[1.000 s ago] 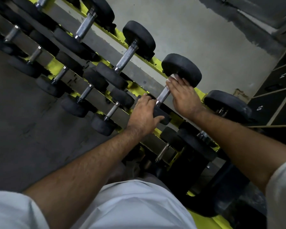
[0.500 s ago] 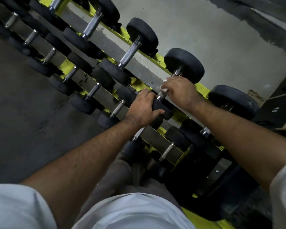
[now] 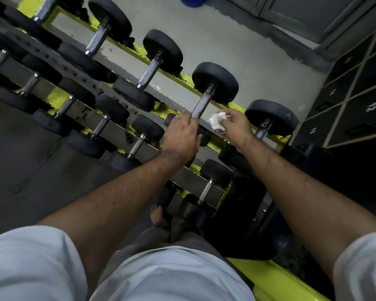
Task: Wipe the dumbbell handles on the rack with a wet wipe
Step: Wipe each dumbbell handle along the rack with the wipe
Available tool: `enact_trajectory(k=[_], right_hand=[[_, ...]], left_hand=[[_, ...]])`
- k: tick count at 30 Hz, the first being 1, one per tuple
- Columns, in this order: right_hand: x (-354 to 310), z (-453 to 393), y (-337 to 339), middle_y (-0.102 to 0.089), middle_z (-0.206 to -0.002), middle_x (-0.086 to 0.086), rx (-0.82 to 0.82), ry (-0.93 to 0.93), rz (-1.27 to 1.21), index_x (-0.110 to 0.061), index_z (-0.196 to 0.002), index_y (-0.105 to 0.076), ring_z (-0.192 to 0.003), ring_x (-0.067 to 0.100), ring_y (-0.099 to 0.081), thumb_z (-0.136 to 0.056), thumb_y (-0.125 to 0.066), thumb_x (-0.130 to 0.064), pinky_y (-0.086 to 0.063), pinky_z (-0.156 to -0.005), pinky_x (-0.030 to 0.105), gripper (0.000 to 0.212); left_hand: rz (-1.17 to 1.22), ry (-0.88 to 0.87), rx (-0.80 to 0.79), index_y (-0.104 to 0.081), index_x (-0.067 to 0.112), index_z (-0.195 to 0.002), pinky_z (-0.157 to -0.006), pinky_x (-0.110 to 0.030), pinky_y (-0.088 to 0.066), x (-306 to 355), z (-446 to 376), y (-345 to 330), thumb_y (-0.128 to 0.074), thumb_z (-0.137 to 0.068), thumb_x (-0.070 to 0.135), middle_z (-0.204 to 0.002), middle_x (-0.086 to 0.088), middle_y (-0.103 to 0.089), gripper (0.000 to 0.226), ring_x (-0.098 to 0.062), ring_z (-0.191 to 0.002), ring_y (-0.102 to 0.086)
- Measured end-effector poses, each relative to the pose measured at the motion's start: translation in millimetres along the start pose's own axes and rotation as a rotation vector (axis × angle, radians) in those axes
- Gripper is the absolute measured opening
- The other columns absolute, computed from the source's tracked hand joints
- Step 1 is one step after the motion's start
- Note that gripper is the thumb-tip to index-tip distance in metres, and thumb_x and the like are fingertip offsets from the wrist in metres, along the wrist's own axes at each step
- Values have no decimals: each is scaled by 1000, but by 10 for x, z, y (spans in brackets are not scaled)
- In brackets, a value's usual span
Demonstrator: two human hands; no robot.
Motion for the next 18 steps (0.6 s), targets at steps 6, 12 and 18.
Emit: enact_trajectory(k=[6, 12, 18], right_hand=[[73, 389, 259, -70, -101, 2, 172, 12, 37, -25, -97, -63, -96, 22, -69, -94, -64, -11, -60, -72, 34, 14], [294, 687, 674, -71, -96, -3, 267, 32, 99, -29, -86, -69, -96, 20, -67, -91, -63, -7, -56, -76, 32, 23], [418, 769, 1035, -73, -100, 2, 229, 69, 151, -30, -90, -75, -93, 18, -64, -93, -57, -5, -52, -73, 27, 31]], left_hand=[[183, -98, -3, -60, 14, -114, -94, -35, -48, 253, 218, 67, -57, -94, 31, -117, -6, -57, 27, -21, -107, -54], [297, -164, -193, -56, 13, -121, -92, -41, -51, 688, 379, 7, -58, -93, 32, -120, -6, -57, 33, -24, -107, -57], [321, -187, -307, -52, 14, -127, -95, -38, -50, 1090, 376, -182, -60, -92, 34, -125, -6, -55, 40, -25, -113, -55]])
Point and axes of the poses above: each hand's wrist, its own z-axis away from the middle knuckle, its own y-axis out of the back of the hand, x = y × z, the point moved 2 cm from there along -z, towards the middle knuckle
